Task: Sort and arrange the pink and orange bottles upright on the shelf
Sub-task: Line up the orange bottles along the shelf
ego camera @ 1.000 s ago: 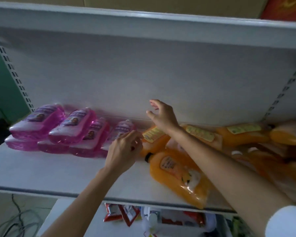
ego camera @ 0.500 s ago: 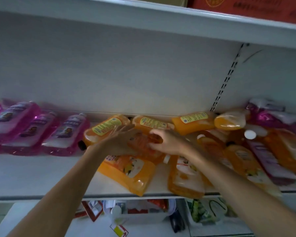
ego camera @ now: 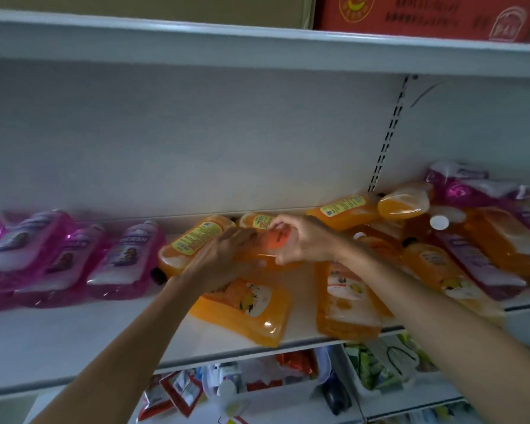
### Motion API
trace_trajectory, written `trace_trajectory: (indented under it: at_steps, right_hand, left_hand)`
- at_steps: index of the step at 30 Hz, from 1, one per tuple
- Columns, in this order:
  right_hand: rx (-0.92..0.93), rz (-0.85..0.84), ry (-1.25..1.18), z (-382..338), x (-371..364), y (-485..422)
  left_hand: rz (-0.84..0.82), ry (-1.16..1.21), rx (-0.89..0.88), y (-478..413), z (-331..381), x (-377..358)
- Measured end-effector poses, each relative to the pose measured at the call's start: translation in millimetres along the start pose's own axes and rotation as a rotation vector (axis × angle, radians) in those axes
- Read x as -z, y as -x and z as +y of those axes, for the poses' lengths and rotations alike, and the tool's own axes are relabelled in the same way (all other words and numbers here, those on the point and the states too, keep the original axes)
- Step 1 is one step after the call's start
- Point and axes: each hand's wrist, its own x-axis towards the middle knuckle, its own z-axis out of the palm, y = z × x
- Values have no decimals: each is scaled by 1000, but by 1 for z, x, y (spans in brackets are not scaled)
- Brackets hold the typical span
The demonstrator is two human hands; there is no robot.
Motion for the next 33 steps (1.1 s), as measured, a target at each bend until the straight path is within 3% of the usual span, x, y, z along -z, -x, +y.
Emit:
trace_trajectory:
  at_steps: [5, 7, 9, 11, 16, 19, 26, 33]
  right_hand:
    - [-62, 118, -327, -5, 27, 17]
    - [-92, 265, -481, -1, 42, 27]
    - [-104, 398, -697, 4, 57, 42]
    - [-81, 463, -835, 12, 68, 61]
    - [-83, 638, -536, 44, 87, 112]
    - [-43, 708, -620, 78, 106, 150]
    - [-163, 890, -708, 171, 177, 273]
    - [-341, 879, -656, 266, 222, 374]
  left_hand:
    - [151, -35, -100, -6, 14, 15]
    - [240, -3, -183, -12, 28, 18]
    - [295, 117, -211, -19, 44, 13]
    - [302, 384, -169, -26, 68, 6]
    - [160, 954, -71, -59, 149, -24]
    - [30, 1131, -47, -70, 208, -48]
    - [-147, 983, -221, -92, 358, -123]
    - [-171, 930, -341, -112, 490, -204]
